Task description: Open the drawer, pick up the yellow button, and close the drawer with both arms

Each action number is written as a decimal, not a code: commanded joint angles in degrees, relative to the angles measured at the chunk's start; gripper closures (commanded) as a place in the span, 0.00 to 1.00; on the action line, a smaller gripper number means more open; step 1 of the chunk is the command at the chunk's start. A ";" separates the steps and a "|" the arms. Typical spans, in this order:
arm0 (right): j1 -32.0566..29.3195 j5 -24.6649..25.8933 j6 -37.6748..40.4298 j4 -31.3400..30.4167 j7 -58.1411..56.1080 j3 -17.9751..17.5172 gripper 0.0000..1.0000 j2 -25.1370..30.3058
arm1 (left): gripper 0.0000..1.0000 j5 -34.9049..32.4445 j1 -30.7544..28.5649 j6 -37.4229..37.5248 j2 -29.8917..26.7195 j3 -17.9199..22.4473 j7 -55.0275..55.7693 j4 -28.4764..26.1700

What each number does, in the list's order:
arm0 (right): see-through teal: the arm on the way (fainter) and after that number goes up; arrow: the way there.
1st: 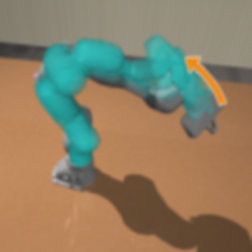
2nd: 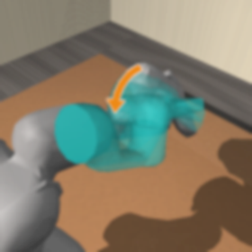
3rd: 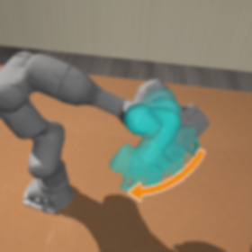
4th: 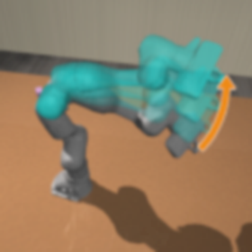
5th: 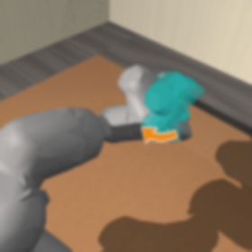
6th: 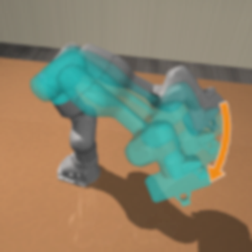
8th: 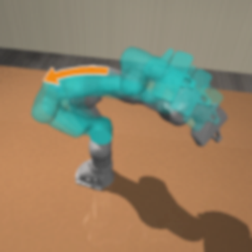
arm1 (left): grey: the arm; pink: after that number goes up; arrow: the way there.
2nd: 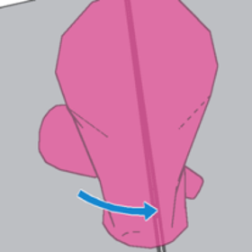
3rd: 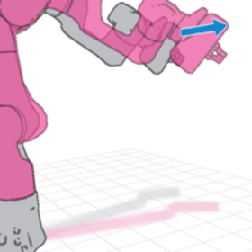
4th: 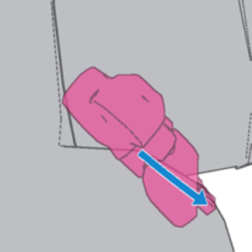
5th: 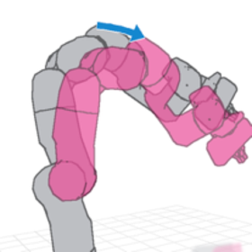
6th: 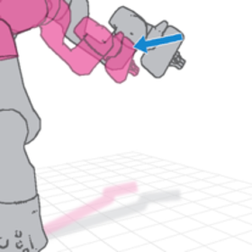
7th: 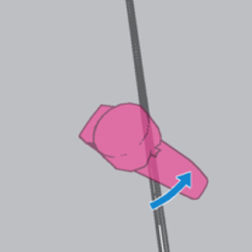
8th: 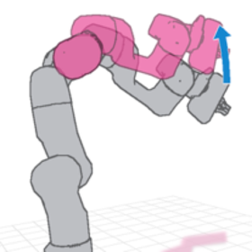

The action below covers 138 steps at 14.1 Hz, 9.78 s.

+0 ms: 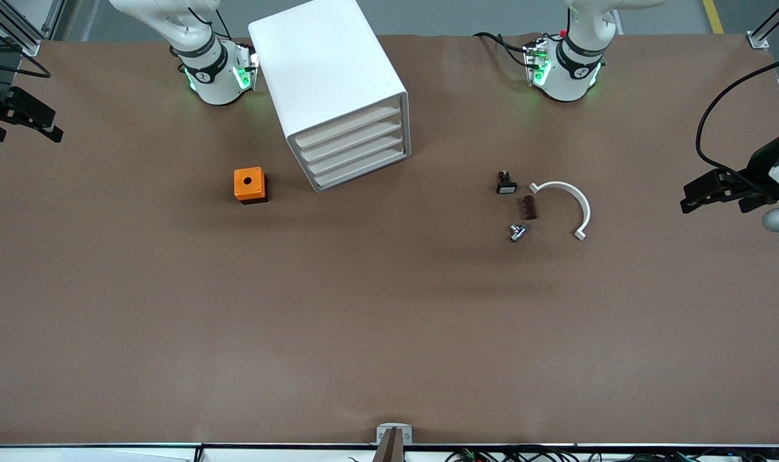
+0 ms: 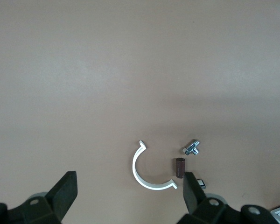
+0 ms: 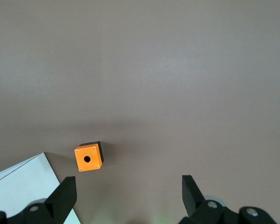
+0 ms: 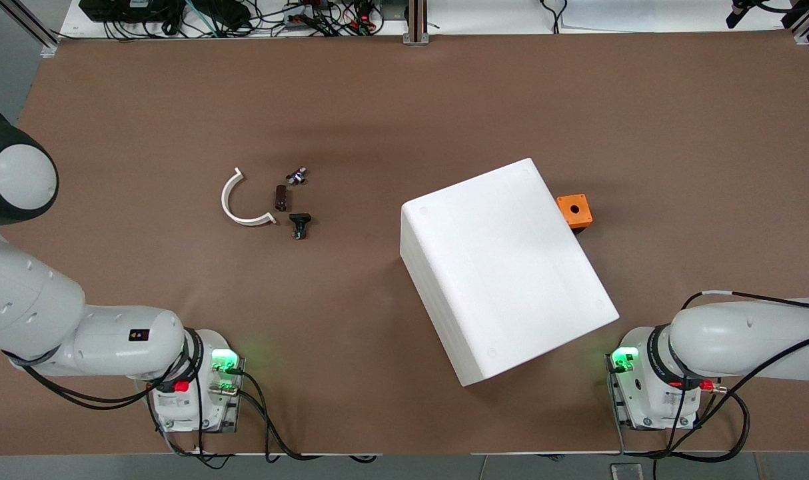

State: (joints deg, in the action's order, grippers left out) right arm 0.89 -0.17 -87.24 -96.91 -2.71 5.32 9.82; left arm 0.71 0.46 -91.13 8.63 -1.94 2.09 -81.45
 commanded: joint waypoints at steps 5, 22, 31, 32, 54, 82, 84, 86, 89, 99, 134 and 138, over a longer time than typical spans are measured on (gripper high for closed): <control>-0.45 0.09 0.58 0.06 -0.01 -0.39 0.00 0.73 | 0.00 -0.62 -0.36 -0.28 -0.19 -0.08 -0.15 0.06; -0.71 0.09 0.50 0.06 0.07 -0.39 0.00 0.64 | 0.00 0.69 8.06 7.10 13.69 -0.25 23.46 0.24; -0.71 0.09 0.58 0.06 0.07 -0.31 0.00 0.55 | 0.00 19.83 20.19 14.05 23.00 -0.25 72.30 0.15; -0.80 0.09 0.50 0.06 0.07 -0.31 0.00 0.55 | 0.00 22.82 20.63 14.05 24.32 -0.25 77.14 0.15; -0.89 3.68 -0.29 4.89 -0.37 -0.22 0.01 -15.79 | 0.40 53.17 28.02 13.36 36.19 -6.85 119.38 -0.03; 14.48 -4.13 -0.20 4.01 37.84 -0.57 0.00 -15.09 | 0.89 56.33 35.85 11.85 38.92 -6.14 122.72 1.29; 16.86 -5.36 -0.82 4.01 41.98 -0.57 0.00 -15.09 | 0.88 56.25 34.97 11.85 38.92 -6.06 122.81 1.38; 19.58 -6.32 -2.04 3.58 46.19 -0.57 0.00 -15.09 | 0.88 56.33 33.48 11.85 39.01 -6.06 122.81 1.38; 24.67 -6.42 -5.20 2.17 54.45 -0.57 0.00 -15.09 | 0.86 56.07 31.10 11.24 39.36 -6.05 122.90 1.38; 39.87 -5.89 -16.44 -2.83 78.79 -0.48 0.00 -15.62 | 0.82 56.07 22.49 10.36 41.12 -5.97 122.81 1.73; 54.66 -1.94 -27.63 0.93 108.98 -0.48 0.99 -27.66 | 0.00 56.26 15.97 16.87 38.31 -5.62 95.33 14.29; 47.13 -4.73 -15.37 7.59 93.82 -0.22 0.99 -26.96 | 0.00 45.73 17.55 13.09 32.61 -5.70 80.48 14.65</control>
State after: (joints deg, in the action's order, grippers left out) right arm 53.17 -2.23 -109.58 -94.17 99.49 5.31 -17.21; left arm 51.36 16.05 -75.98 45.26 -8.56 88.76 -66.11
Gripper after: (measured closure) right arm 0.581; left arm 0.000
